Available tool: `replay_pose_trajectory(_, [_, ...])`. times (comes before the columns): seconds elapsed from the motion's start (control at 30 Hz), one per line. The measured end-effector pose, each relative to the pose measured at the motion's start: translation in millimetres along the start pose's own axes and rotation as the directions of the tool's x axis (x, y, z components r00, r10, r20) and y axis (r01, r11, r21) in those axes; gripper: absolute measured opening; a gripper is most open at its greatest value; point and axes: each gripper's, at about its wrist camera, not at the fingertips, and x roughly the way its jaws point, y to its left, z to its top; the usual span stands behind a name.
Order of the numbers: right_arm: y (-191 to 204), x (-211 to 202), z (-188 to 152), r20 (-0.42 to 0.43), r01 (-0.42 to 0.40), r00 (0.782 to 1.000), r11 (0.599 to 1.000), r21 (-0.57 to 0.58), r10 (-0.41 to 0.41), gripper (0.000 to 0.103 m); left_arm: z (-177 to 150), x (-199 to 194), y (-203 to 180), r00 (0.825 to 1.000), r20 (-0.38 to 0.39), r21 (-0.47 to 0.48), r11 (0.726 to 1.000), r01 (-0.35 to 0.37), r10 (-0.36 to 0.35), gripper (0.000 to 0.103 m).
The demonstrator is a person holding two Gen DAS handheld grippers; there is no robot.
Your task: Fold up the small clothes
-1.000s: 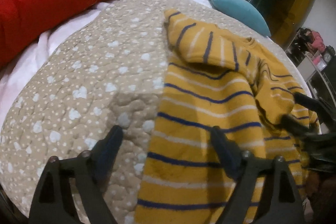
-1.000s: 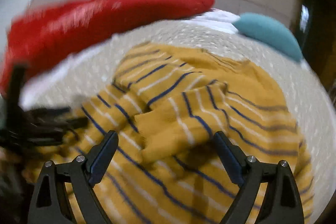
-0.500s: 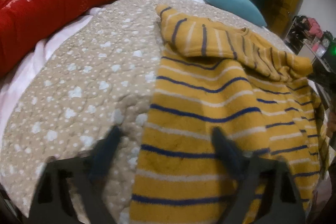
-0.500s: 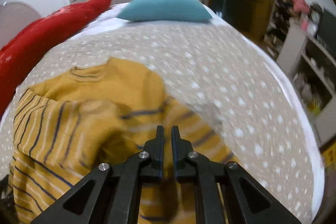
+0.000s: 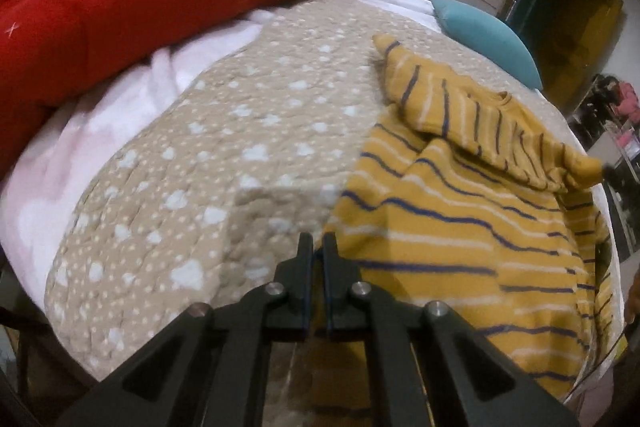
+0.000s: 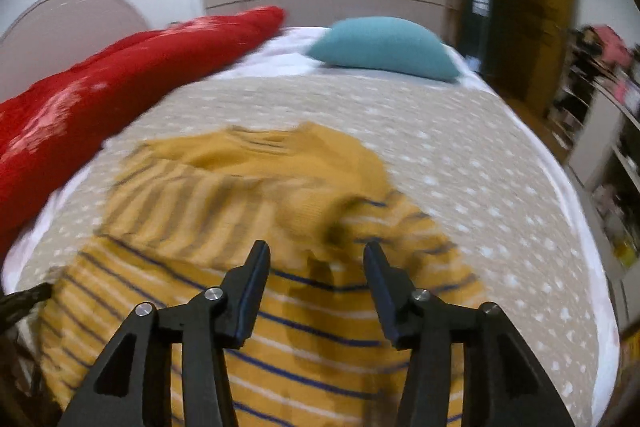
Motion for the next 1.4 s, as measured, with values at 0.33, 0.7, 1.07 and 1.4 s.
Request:
replay_pose_trajectory(0.33, [165,77,64,-0.124,-0.206,0.975,0.954,-0.217,0.182,0.071,-21,-31,18,0.995,0.054,-0.025,0.996,0.089,-0.087,0.046])
replay_pose_trajectory(0.7, [268,222,98,-0.383,-0.130,0.924,0.930,-0.343,-0.012,0.008,-34,-30,14,0.992,0.069,0.081,0.991,0.103,-0.109,0.055])
replay_pose_trajectory(1.07, [315,258,149,-0.333,-0.156,0.941,0.955,-0.252,0.065,0.013,-42,-39,25,0.983,0.073,0.046,0.986,0.163,-0.166,0.055])
replay_pose_trajectory(1.4, [257,156,156,-0.257,-0.277,0.941,0.937,-0.215,0.219,0.061,-43,-61,33,0.990,0.103,0.001,0.995,0.101,-0.100,0.063])
